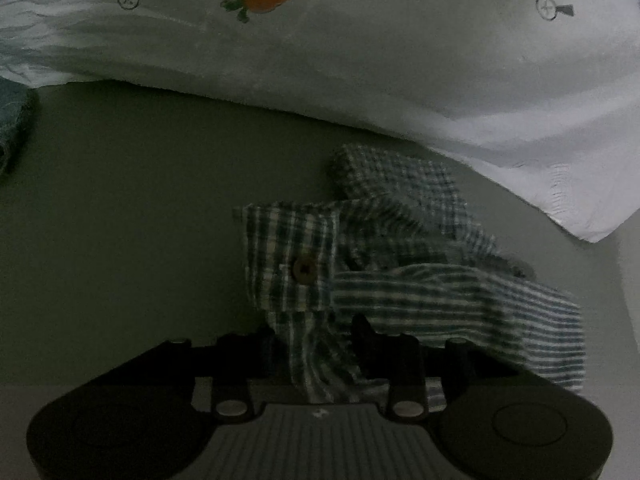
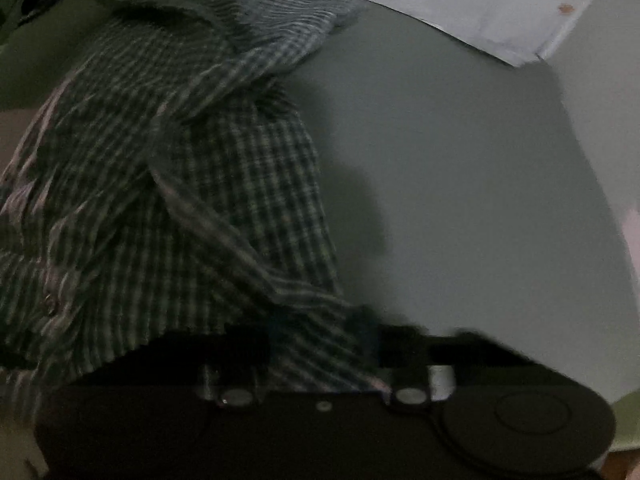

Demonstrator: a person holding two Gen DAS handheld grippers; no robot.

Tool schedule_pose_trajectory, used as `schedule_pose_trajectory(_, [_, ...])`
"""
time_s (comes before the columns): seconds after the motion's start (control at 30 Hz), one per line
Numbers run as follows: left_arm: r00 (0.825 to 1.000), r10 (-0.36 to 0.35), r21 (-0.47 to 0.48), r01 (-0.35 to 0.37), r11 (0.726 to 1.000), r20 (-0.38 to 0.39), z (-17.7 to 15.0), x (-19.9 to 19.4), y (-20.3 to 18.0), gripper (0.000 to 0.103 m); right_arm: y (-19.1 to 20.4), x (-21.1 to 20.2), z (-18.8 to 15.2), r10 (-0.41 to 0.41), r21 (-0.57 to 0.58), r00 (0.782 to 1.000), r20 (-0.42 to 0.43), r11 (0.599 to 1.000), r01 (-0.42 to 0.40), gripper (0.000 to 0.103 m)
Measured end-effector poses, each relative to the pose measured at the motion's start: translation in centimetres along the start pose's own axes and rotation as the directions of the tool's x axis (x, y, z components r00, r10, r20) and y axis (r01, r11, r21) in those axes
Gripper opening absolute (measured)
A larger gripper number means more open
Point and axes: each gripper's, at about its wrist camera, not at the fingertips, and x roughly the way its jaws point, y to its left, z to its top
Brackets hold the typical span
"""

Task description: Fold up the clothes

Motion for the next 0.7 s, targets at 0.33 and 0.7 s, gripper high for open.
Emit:
schedule_pose_trajectory(0.33, [0.953,-0.146,-0.092,0.176,0.980,0.265,2.1,-7.9,1.3,0.004,-0.4,-8.6,1.2,-0.069,0.041,0.991,0.118,0.997,0.064,0.000])
schedule_pose_trajectory(0.7, [0.967,0.082,-0.345,0.006,0.939,0.240,-2.0,-7.6,10.8,0.004,6.6,-4.6,2.7,0.333,0.011,0.942,0.038,0.943,-0.334,0.028])
